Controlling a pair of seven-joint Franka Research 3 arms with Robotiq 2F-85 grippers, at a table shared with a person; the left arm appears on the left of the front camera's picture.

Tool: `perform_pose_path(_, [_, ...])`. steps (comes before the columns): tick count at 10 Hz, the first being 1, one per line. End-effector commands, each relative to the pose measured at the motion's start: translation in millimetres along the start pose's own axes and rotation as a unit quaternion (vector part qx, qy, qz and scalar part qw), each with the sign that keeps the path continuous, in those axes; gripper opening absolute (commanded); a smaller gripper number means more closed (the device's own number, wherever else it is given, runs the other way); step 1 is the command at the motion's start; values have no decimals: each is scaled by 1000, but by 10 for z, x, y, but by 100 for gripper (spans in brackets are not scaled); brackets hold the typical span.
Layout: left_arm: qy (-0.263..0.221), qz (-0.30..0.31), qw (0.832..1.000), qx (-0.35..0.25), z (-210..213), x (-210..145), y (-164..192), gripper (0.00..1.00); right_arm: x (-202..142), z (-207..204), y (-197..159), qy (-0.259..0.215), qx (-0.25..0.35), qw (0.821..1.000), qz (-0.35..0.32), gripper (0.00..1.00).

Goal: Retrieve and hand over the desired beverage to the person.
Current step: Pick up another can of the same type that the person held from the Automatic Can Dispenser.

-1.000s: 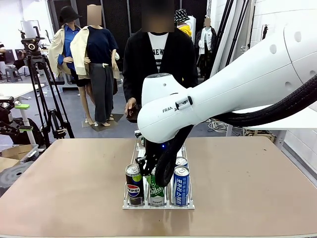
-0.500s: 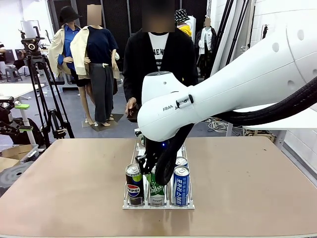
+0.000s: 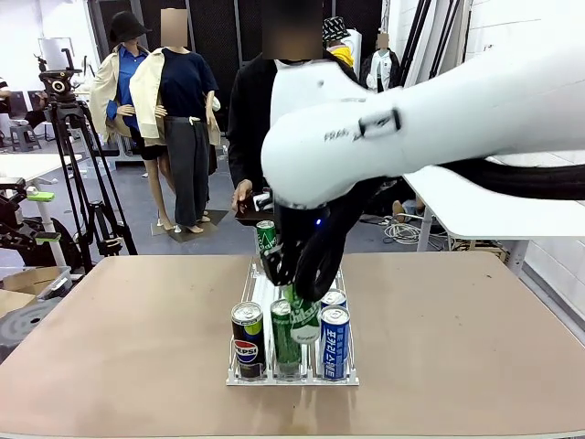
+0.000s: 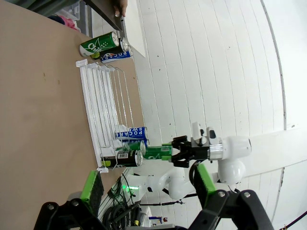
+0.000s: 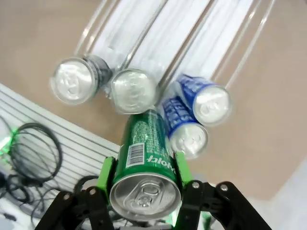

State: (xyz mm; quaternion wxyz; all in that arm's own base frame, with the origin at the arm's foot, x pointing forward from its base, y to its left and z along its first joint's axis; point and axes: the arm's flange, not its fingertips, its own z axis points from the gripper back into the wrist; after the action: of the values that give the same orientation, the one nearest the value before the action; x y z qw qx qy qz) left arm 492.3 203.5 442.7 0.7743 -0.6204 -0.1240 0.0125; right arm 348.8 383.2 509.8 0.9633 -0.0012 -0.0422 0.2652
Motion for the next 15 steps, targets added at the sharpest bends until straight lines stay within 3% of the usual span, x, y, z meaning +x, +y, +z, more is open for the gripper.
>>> perform_pose_path(1, [0, -3, 1000, 0, 7, -11, -15, 100, -106, 303, -179, -15, -10, 1000, 10, 0])
perform_pose_path(8, [0, -3, 1000, 0, 7, -11, -15, 100, -498, 1140, -743, -40, -56, 998, -8, 0])
perform_pose_path(15, [0, -3, 1000, 0, 7, -11, -15, 100, -1029, 966, -2130, -46, -32, 998, -14, 0])
